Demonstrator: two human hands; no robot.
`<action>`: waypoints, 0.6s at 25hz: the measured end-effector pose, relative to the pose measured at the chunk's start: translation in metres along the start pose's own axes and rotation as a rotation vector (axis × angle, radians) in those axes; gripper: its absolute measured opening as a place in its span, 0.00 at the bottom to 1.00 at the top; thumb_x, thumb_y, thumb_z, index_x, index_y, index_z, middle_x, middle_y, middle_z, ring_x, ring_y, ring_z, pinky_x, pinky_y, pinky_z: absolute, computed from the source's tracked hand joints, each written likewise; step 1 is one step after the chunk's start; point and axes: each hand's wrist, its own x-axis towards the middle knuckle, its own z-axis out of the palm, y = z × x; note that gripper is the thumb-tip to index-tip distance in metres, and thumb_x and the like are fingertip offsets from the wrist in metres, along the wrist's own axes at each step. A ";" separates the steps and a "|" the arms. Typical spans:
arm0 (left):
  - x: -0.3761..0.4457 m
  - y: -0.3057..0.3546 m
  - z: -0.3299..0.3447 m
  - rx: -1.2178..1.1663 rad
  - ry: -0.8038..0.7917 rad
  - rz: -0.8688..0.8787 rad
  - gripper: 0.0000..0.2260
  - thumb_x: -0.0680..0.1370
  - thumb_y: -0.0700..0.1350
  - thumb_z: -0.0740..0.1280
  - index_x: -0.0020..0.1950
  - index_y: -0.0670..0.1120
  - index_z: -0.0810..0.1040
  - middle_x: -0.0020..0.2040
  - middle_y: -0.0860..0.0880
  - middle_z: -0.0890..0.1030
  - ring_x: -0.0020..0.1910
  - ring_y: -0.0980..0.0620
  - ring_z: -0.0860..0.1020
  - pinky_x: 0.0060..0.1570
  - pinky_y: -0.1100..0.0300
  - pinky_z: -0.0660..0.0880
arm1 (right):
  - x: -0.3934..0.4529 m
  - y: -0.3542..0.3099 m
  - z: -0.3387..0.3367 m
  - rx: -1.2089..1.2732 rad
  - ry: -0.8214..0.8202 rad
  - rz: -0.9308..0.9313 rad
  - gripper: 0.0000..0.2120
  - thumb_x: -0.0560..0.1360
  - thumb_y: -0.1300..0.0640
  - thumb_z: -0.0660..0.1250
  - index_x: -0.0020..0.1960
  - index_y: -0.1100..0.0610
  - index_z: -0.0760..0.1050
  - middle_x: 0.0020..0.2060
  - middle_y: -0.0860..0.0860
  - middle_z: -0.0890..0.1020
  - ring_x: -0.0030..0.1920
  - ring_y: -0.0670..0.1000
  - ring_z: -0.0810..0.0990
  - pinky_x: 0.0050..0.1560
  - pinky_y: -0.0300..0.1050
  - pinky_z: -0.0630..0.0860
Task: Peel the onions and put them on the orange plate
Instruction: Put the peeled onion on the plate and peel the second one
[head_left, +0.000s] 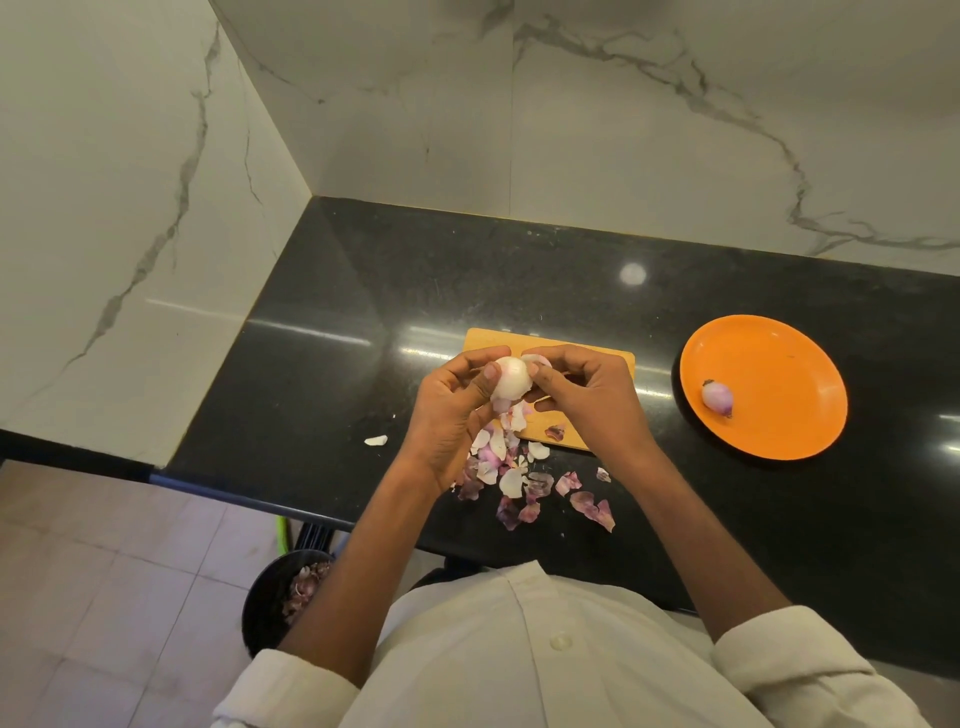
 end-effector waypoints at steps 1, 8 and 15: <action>0.000 0.000 0.001 -0.001 -0.007 -0.004 0.17 0.77 0.48 0.73 0.64 0.43 0.82 0.65 0.39 0.83 0.64 0.40 0.84 0.55 0.54 0.85 | -0.001 0.000 0.003 -0.043 0.023 -0.013 0.08 0.81 0.57 0.72 0.59 0.54 0.86 0.48 0.47 0.88 0.45 0.48 0.88 0.47 0.46 0.86; 0.001 -0.011 0.003 0.299 0.052 0.093 0.16 0.79 0.45 0.76 0.66 0.46 0.83 0.58 0.46 0.87 0.60 0.44 0.85 0.60 0.47 0.83 | -0.002 0.000 0.012 -0.247 0.184 -0.080 0.08 0.82 0.55 0.71 0.58 0.54 0.86 0.48 0.46 0.87 0.48 0.45 0.85 0.50 0.42 0.84; -0.002 -0.007 0.007 -0.062 0.051 -0.048 0.13 0.81 0.37 0.71 0.66 0.38 0.80 0.60 0.41 0.84 0.60 0.43 0.85 0.55 0.55 0.85 | -0.003 -0.009 0.010 0.368 0.124 0.285 0.09 0.83 0.62 0.68 0.60 0.53 0.84 0.49 0.55 0.87 0.47 0.53 0.88 0.48 0.47 0.86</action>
